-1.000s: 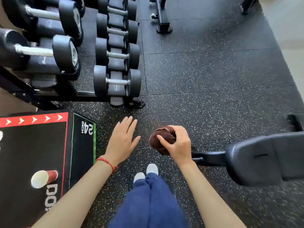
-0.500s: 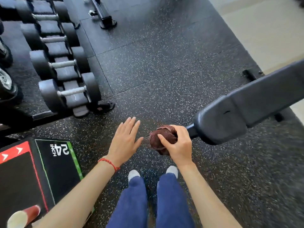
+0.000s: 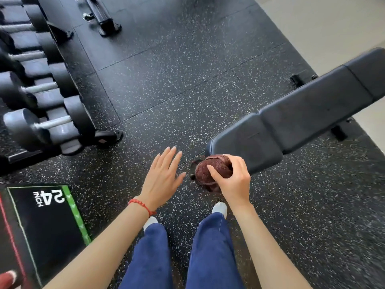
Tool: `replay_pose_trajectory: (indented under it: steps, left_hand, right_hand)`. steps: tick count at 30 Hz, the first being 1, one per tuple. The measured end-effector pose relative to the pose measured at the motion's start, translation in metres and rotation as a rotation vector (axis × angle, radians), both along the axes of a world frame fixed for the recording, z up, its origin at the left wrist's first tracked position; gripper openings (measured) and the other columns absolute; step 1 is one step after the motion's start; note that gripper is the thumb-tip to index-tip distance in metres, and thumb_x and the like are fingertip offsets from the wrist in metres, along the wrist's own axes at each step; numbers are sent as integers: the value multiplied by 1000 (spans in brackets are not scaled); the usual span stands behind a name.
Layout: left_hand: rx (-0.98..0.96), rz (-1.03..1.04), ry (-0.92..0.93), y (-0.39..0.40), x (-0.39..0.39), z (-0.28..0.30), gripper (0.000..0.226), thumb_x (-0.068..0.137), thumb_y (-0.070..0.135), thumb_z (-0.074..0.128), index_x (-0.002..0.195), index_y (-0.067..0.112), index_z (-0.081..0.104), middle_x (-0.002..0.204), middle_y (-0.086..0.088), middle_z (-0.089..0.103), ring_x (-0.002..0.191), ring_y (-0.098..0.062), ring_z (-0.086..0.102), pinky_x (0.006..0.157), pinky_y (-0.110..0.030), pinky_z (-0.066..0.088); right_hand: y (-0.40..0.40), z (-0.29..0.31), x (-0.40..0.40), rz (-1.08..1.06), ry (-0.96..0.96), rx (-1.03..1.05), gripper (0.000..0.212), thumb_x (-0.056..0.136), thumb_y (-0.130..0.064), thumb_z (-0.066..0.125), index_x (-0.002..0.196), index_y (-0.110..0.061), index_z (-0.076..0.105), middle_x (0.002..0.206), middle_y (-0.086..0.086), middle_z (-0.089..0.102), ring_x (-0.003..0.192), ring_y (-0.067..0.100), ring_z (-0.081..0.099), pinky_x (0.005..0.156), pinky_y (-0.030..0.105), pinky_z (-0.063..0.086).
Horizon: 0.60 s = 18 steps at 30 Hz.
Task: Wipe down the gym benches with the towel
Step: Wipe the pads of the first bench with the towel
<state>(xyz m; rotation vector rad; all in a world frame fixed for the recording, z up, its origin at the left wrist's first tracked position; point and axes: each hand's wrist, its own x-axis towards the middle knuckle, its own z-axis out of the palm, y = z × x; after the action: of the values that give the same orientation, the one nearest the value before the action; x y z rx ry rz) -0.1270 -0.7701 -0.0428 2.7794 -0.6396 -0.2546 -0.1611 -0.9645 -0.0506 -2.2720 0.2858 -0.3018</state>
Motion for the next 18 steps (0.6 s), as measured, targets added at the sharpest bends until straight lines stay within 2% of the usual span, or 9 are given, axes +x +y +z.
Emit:
replay_pose_trajectory:
  steps: [9, 13, 18]
  left_hand:
    - [-1, 84, 44, -103, 6, -20, 56, 84, 21, 68, 129, -5, 48, 133, -25, 48, 125, -40, 44, 100, -54, 36]
    - [-12, 114, 67, -124, 17, -31, 55, 84, 21, 68, 129, -5, 48, 134, -25, 47, 126, -41, 42, 102, -54, 34]
    - [-17, 110, 93, -136, 35, -52, 58, 80, 18, 72, 127, -6, 50, 132, -26, 49, 124, -42, 44, 98, -55, 38]
  right_hand:
    - [-111, -16, 24, 69, 44, -14, 41, 71, -32, 76, 96, -2, 64, 91, 9, 62, 85, 25, 57, 82, 23, 41]
    - [-131, -33, 42, 95, 69, -16, 40, 72, -33, 75, 97, -4, 63, 91, 7, 61, 85, 23, 56, 81, 21, 39]
    - [-134, -59, 67, 105, 85, -14, 42, 73, -36, 73, 98, -3, 63, 92, 9, 61, 88, 22, 54, 82, 27, 41]
